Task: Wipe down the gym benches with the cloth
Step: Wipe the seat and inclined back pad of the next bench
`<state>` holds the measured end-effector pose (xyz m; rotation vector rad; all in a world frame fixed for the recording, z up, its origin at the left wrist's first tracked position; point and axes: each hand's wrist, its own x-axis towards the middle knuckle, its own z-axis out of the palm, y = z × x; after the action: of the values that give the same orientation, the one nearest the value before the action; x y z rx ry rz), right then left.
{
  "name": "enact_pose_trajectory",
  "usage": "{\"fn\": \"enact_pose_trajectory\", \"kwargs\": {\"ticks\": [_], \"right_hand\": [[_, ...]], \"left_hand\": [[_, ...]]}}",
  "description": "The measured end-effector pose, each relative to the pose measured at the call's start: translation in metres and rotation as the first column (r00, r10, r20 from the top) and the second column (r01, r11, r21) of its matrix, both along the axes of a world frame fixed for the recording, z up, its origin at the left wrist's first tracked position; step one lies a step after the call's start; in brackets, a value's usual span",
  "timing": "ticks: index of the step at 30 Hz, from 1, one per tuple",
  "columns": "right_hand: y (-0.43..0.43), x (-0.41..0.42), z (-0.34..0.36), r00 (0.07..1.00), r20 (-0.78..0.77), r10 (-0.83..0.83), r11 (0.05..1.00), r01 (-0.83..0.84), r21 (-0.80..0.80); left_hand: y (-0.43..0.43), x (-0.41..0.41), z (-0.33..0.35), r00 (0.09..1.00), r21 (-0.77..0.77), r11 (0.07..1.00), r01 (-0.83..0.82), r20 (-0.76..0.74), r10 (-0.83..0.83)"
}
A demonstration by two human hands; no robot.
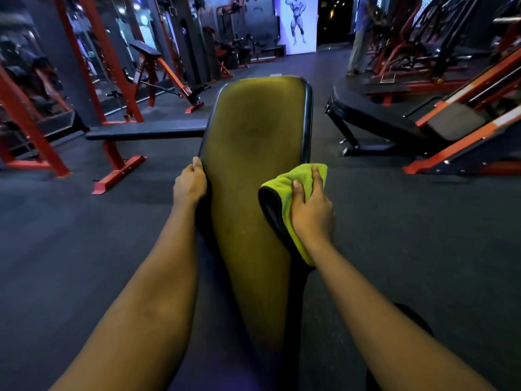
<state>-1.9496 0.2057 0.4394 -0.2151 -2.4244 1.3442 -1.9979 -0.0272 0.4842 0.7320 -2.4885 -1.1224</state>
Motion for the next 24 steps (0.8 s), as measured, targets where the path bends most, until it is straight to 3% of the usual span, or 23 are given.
{"fn": "enact_pose_trajectory", "kwargs": {"ticks": [6,15,24], "right_hand": [[0.005,-0.02,0.007,0.998,0.049,0.048,0.994,-0.043,-0.104],[-0.007,0.055,-0.03,1.0,-0.027,0.015,1.0,-0.014,0.005],[-0.014,-0.05,0.038,0.993,0.031,-0.11,0.983,0.104,0.152]], "left_hand": [[-0.017,0.03,-0.021,0.996,0.063,0.997,0.046,0.078,-0.051],[-0.007,0.058,-0.028,0.996,-0.047,0.998,0.034,0.081,-0.03],[-0.013,0.048,-0.026,0.997,0.05,0.998,0.033,0.071,-0.036]]}}
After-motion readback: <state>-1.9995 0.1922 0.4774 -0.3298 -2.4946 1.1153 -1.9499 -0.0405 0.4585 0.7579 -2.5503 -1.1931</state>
